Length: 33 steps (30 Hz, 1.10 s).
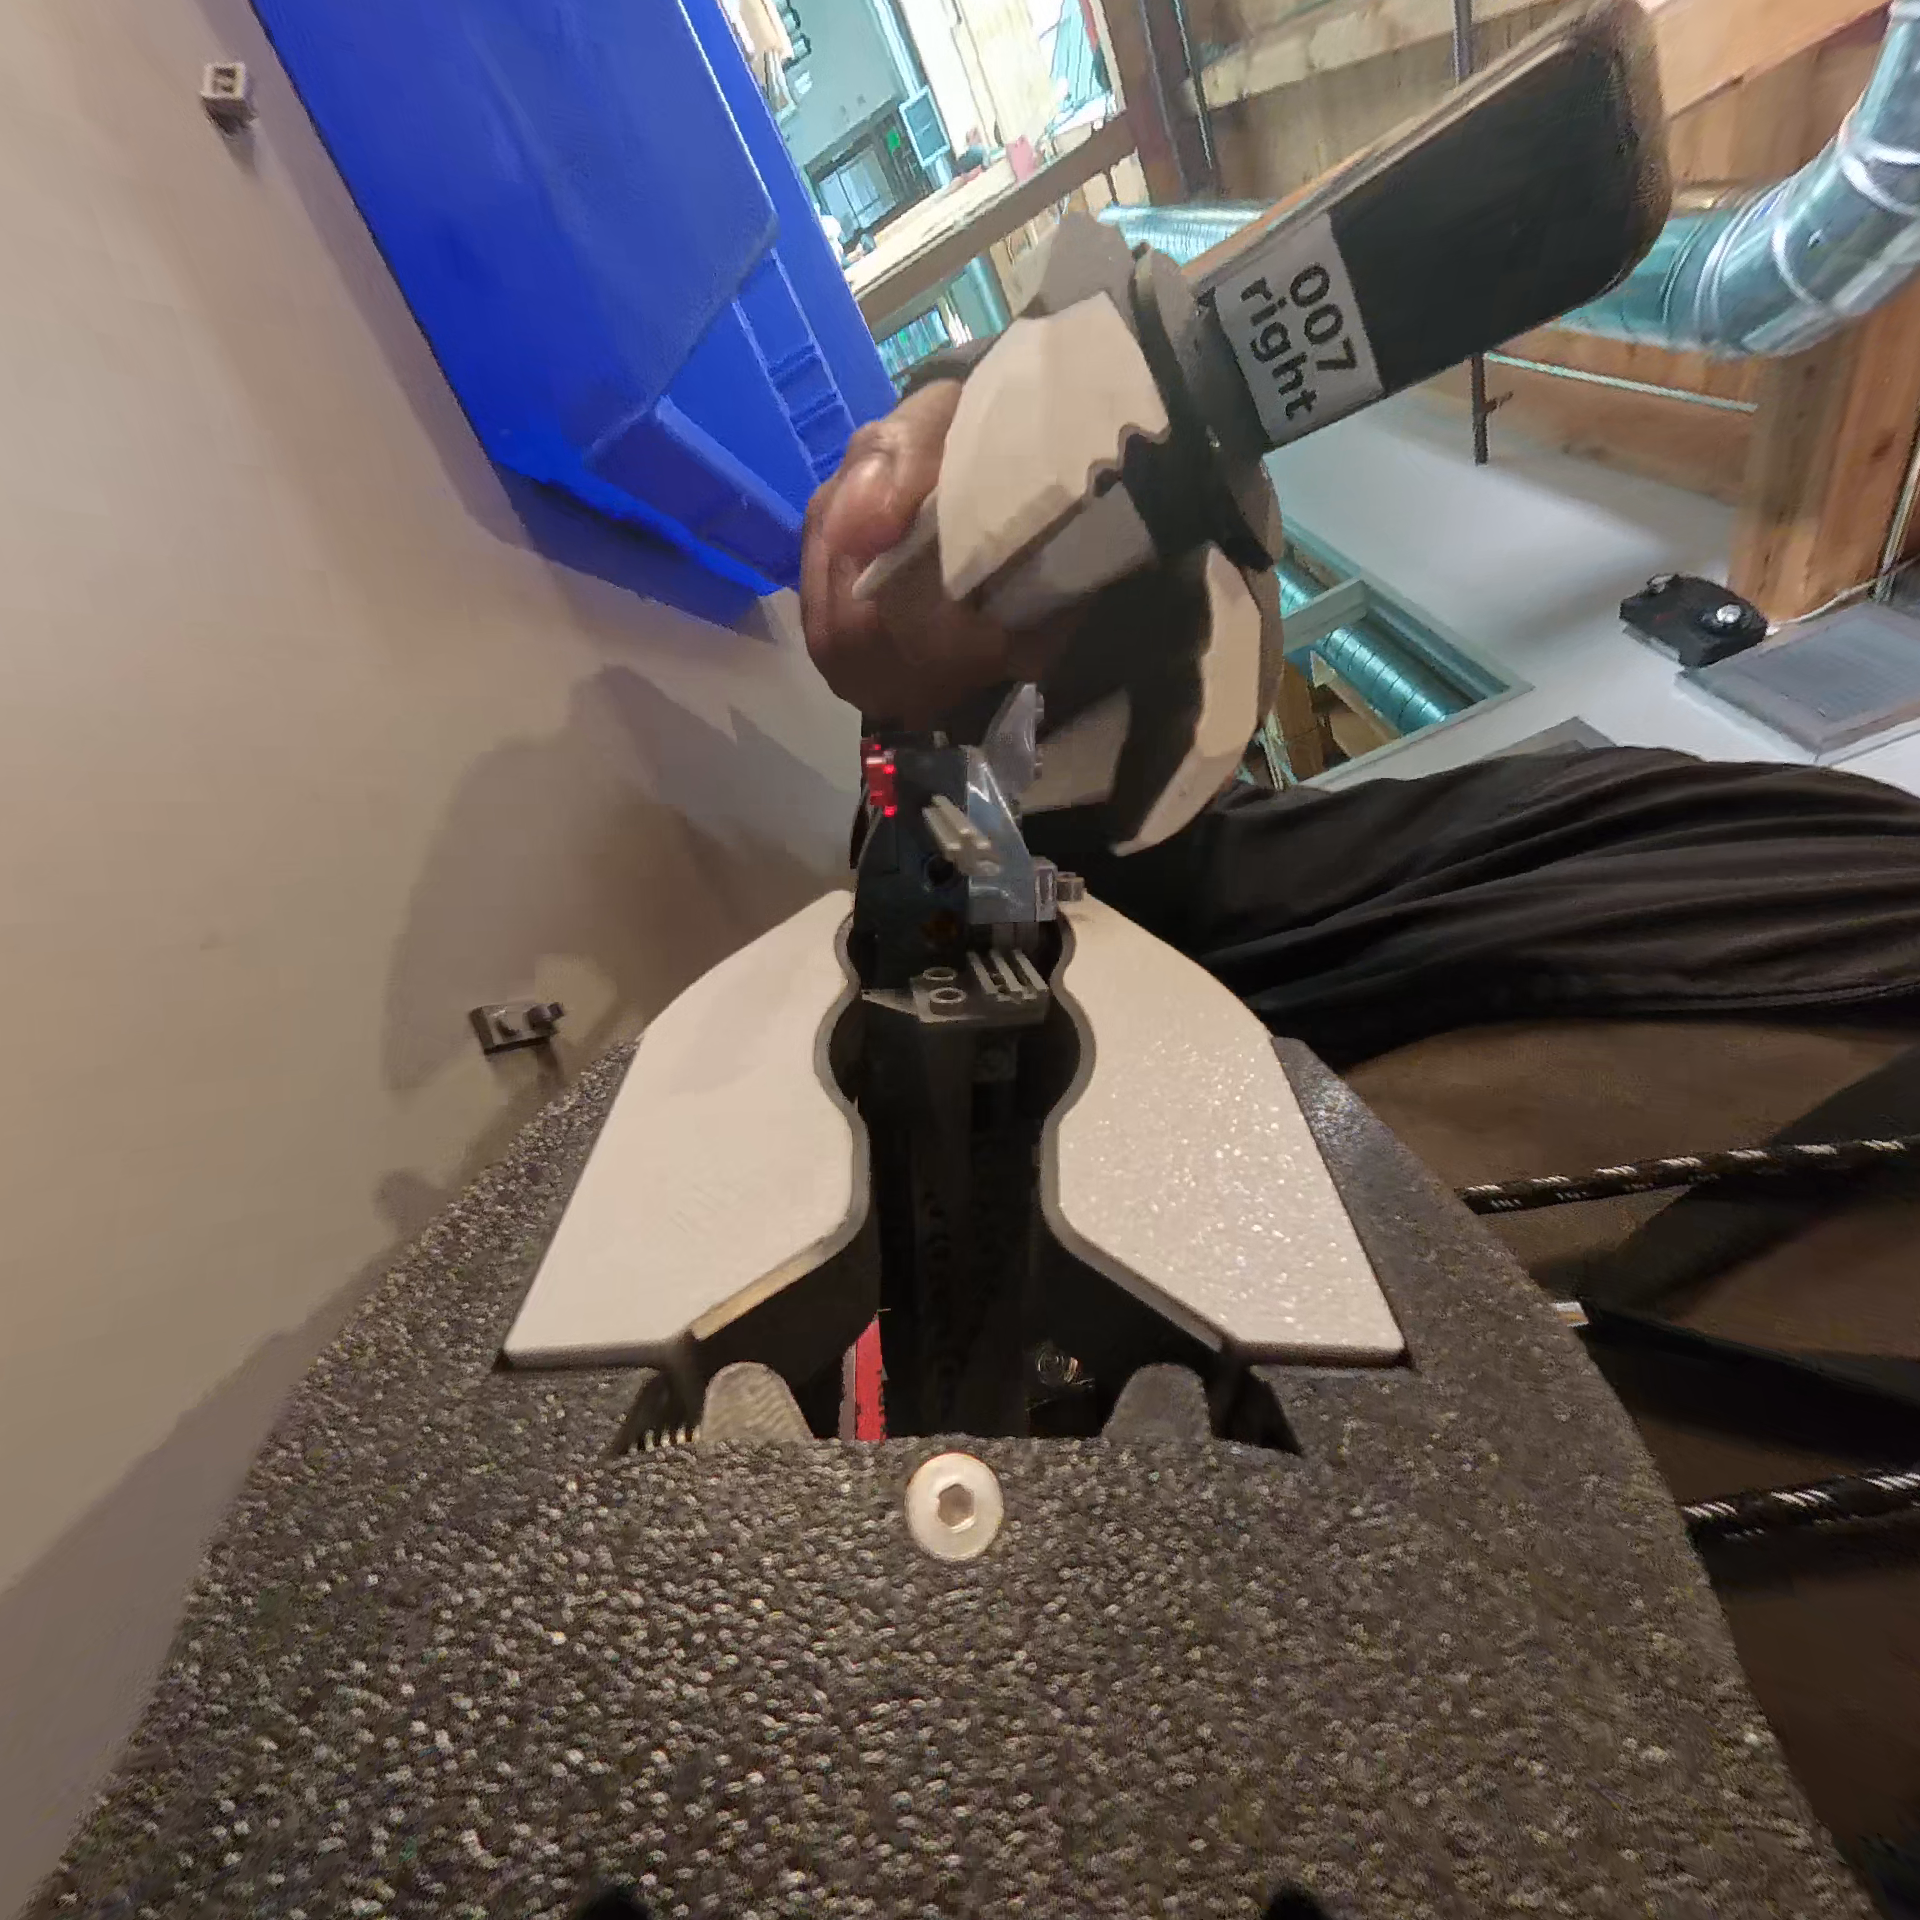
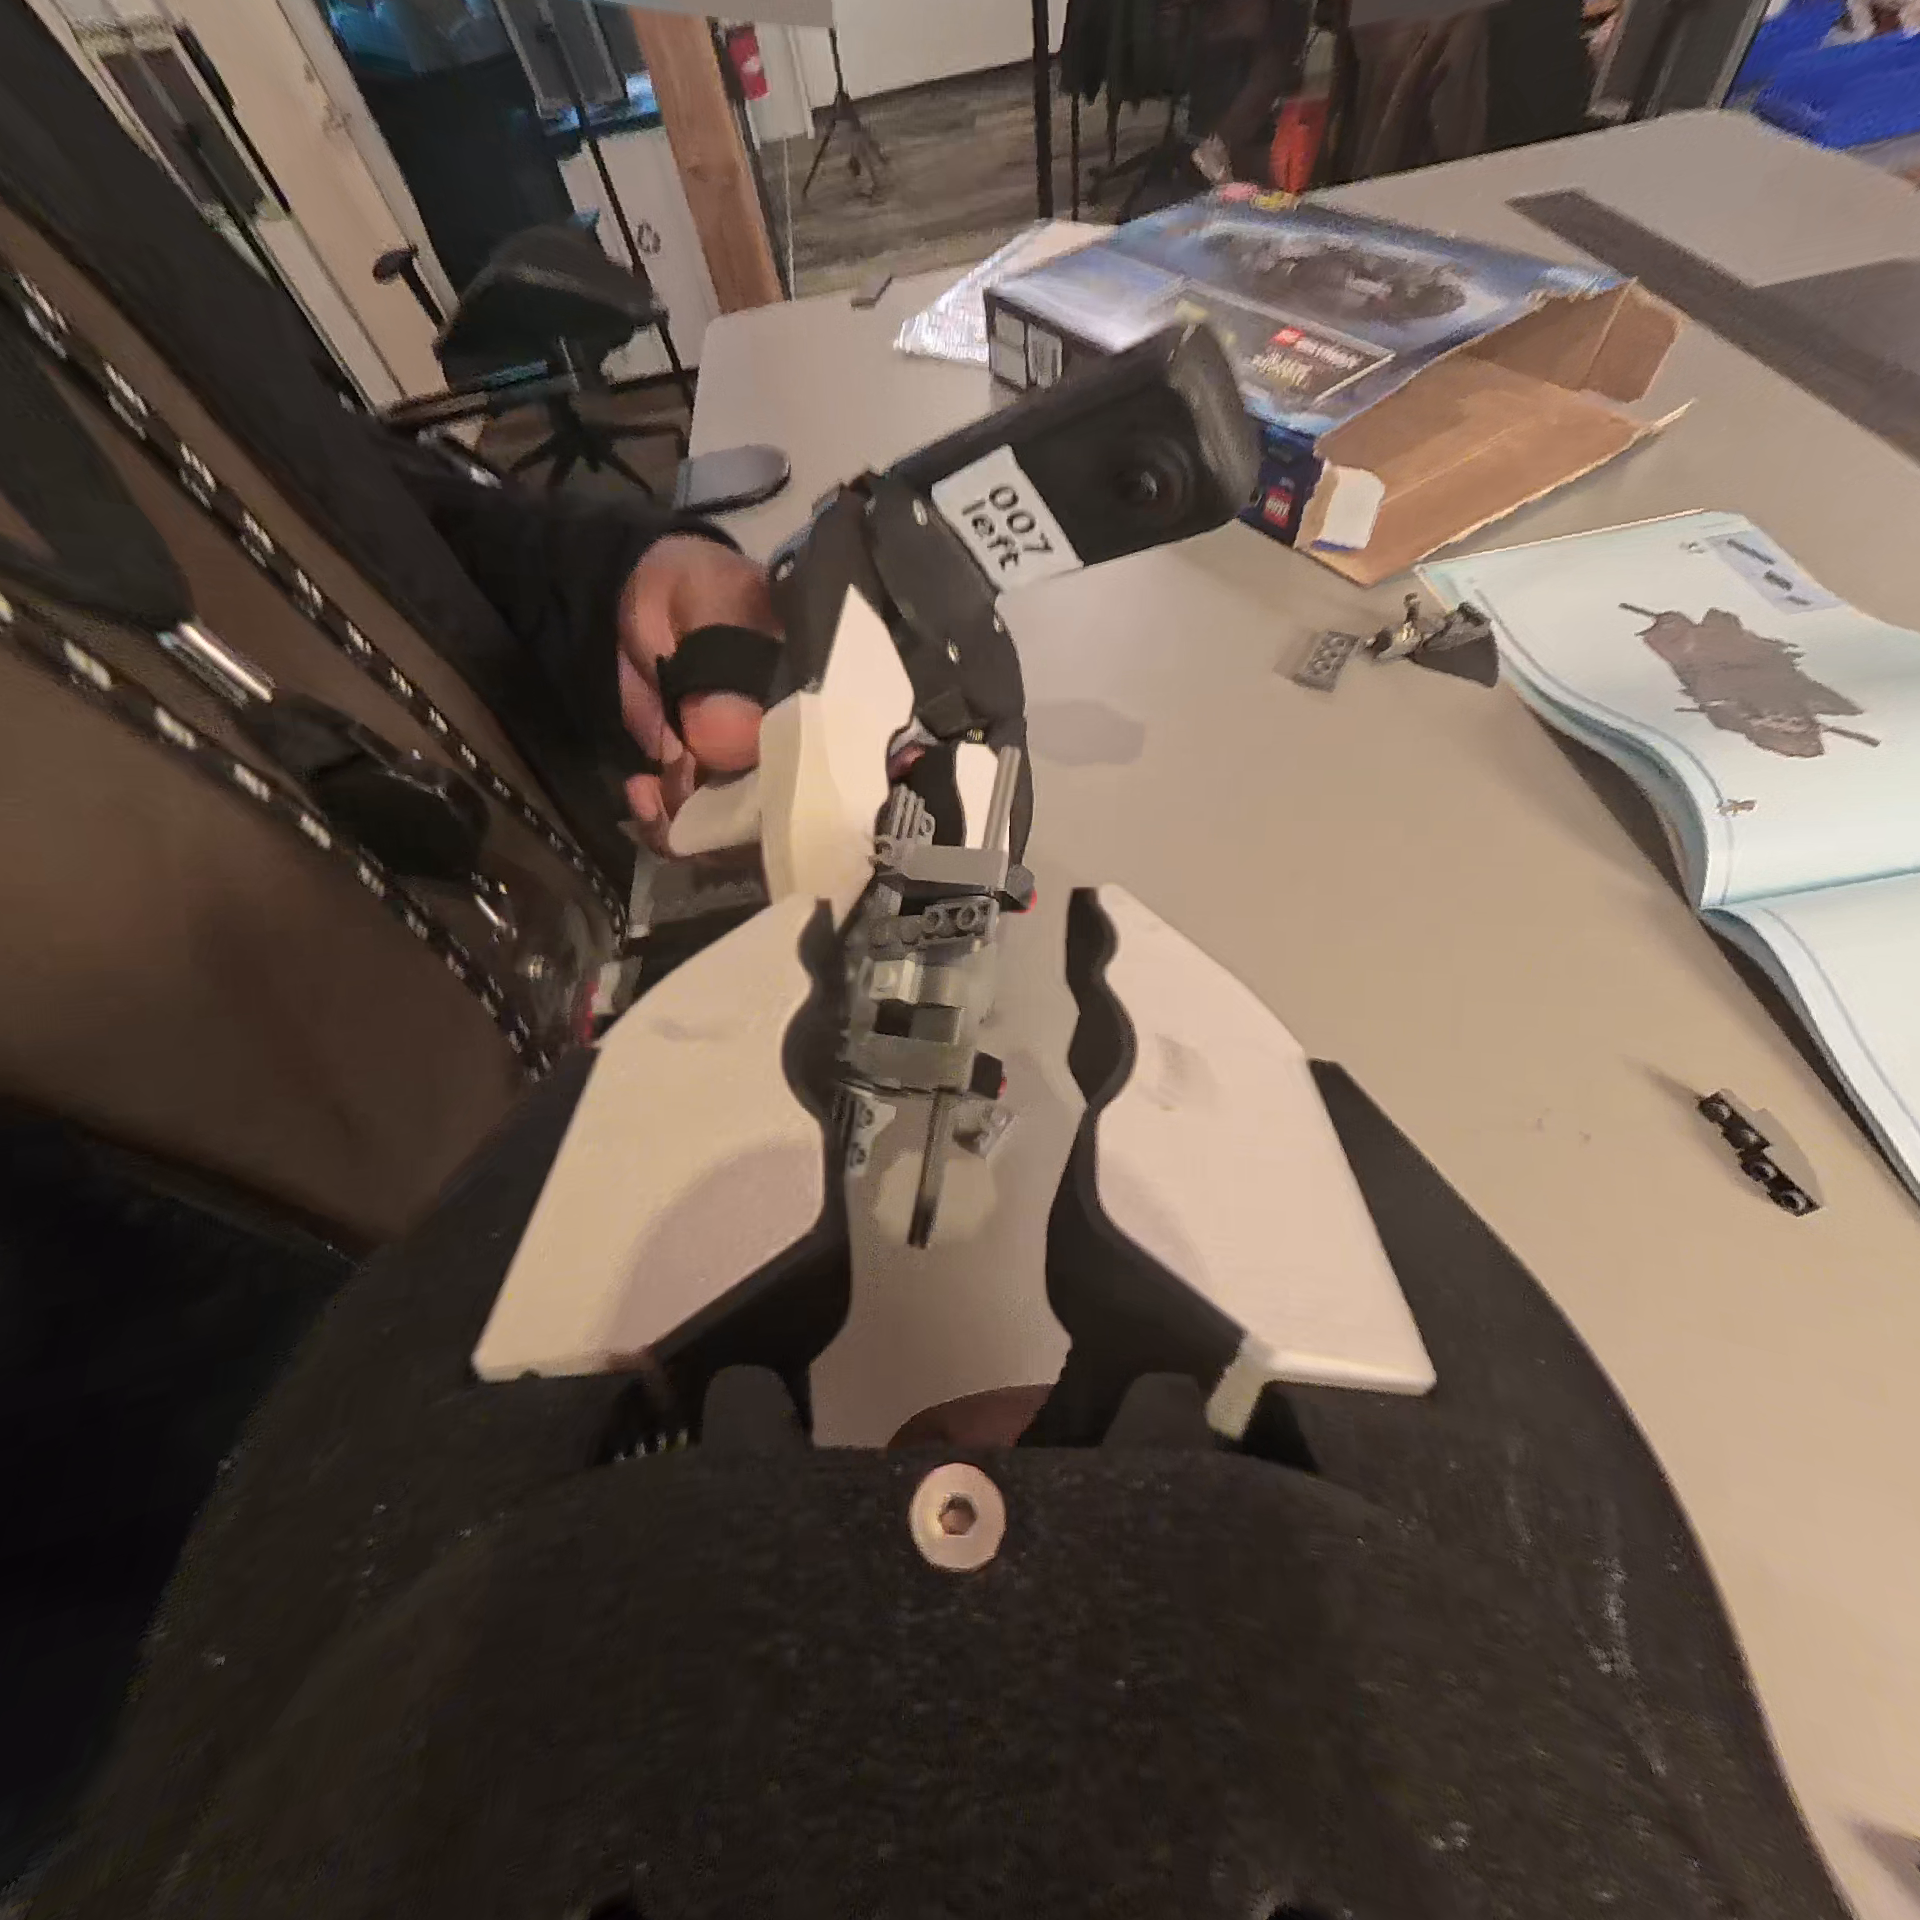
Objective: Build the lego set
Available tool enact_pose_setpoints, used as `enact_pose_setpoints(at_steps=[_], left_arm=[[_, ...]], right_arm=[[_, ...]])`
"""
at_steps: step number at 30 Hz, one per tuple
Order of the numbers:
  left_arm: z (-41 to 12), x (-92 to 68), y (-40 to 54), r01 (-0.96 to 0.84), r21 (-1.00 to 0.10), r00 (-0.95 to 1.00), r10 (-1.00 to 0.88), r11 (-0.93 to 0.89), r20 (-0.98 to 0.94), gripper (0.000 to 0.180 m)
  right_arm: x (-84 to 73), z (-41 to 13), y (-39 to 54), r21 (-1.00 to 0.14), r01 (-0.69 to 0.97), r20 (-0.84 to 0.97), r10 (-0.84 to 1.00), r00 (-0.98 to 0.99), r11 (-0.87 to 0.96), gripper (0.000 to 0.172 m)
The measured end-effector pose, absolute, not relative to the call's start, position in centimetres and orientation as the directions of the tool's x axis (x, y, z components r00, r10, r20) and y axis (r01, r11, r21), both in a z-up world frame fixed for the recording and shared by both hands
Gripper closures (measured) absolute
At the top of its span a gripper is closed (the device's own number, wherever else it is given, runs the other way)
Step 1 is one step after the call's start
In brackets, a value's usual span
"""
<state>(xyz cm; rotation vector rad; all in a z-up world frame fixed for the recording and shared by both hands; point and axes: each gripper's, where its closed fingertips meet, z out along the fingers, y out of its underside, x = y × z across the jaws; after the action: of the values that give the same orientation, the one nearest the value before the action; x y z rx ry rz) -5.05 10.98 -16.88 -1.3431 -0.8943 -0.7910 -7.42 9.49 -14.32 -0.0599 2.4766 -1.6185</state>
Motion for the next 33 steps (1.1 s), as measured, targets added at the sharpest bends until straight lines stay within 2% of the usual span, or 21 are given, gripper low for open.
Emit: enact_pose_setpoints(at_steps=[2,7,11,16,21,25,30,33], left_arm=[[-16.8,-5.5,10.1,0.887,-0.446,0.447,0.021,0.119,0.894,0.150],[-16.1,-6.7,7.0,0.880,-0.410,0.425,-0.009,0.238,0.905,0.150],[-16.0,-7.2,4.8,0.872,-0.382,0.410,-0.029,0.306,0.912,0.150],[-16.3,-8.0,2.3,0.848,-0.376,0.406,-0.001,0.375,0.914,0.150],[-16.5,-8.6,0.9,0.831,-0.380,0.407,0.023,0.406,0.913,0.149],[-16.4,-8.5,0.5,0.817,-0.411,0.433,0.041,0.404,0.901,0.150],[-15.8,-8.2,-0.4,0.796,-0.422,0.465,0.009,0.433,0.885,0.150],[-15.6,-8.0,-1.0,0.786,-0.426,0.475,0.004,0.449,0.880,0.150]], right_arm=[[-8.1,-13.3,9.5,-0.928,0.102,-0.147,-0.102,-0.984,0.357,0.120],[-9.6,-13.0,10.6,-0.937,0.140,-0.148,-0.001,-0.989,0.319,0.120],[-11.7,-15.4,11.7,-0.901,0.141,-0.081,0.160,-0.984,0.411,0.123],[-14.9,-19.7,13.5,-0.793,0.171,0.074,0.372,-0.925,0.585,0.126],[-18.7,-21.1,11.4,-0.782,0.324,0.027,0.547,-0.837,0.533,0.126],[-22.5,-21.9,9.2,-0.761,0.355,0.082,0.623,-0.778,0.543,0.129],[-26.0,-24.0,8.0,-0.662,0.418,0.149,0.655,-0.741,0.622,0.127],[-25.5,-24.1,6.6,-0.674,0.413,0.115,0.640,-0.760,0.612,0.127]])
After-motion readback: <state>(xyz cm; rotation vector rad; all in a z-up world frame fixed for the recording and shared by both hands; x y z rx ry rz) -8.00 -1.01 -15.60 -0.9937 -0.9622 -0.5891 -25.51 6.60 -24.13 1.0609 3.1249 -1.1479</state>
